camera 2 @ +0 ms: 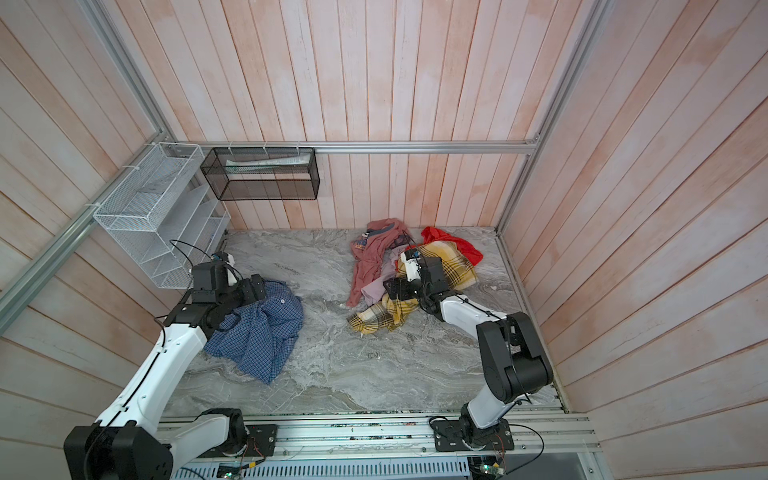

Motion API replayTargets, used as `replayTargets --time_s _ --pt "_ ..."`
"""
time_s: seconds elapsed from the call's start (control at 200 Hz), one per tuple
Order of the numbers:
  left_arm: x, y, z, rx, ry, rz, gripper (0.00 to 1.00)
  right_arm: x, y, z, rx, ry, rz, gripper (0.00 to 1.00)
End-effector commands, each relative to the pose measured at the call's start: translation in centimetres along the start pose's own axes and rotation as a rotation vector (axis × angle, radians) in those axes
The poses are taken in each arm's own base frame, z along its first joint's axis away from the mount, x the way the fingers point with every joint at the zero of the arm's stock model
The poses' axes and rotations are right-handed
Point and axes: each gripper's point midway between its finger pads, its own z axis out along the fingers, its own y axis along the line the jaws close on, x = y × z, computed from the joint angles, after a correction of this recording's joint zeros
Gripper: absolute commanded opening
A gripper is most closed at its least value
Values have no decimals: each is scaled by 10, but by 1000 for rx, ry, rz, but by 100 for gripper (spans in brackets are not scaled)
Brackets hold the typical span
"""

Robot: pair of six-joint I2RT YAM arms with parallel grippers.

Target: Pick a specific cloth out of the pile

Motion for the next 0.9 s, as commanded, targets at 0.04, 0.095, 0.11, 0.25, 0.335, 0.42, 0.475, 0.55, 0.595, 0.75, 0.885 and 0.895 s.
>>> replayTargets --time_s 0.04,0.095,0.11,0.25,0.335,0.42,0.475,0.55,0.595,0.75,0.885,0.895 --pt "64 9 -3 -90 161 -74 100 -9 5 -6 -7 -11 -19 88" --pt "84 10 -2 -112 189 -93 100 -8 5 -5 -8 -10 -20 88" --pt "88 11 -2 -119 193 -102 100 -8 5 -5 -8 -8 -20 88" --pt "133 20 9 -170 256 -176 100 -6 4 -3 -4 5 -22 88" --pt "153 19 13 -187 288 -204 100 -4 3 -3 -1 15 -20 88" --pt "166 12 15 -185 313 -223 100 -3 2 -4 3 16 -19 88" --pt "174 8 18 -174 324 -244 100 -1 1 -3 5 20 -15 88" --pt "184 4 28 -156 336 -268 100 -1 1 -1 4 23 -10 88" --pt "188 2 34 -152 339 -276 100 -1 1 -1 4 23 -9 88" --pt "194 9 53 -224 357 -258 99 -4 1 -3 14 22 -25 88" --pt "206 10 65 -237 389 -232 82 -4 -3 -7 31 14 -27 88" --pt "207 10 65 -235 392 -232 79 -4 -3 -7 32 15 -26 88"
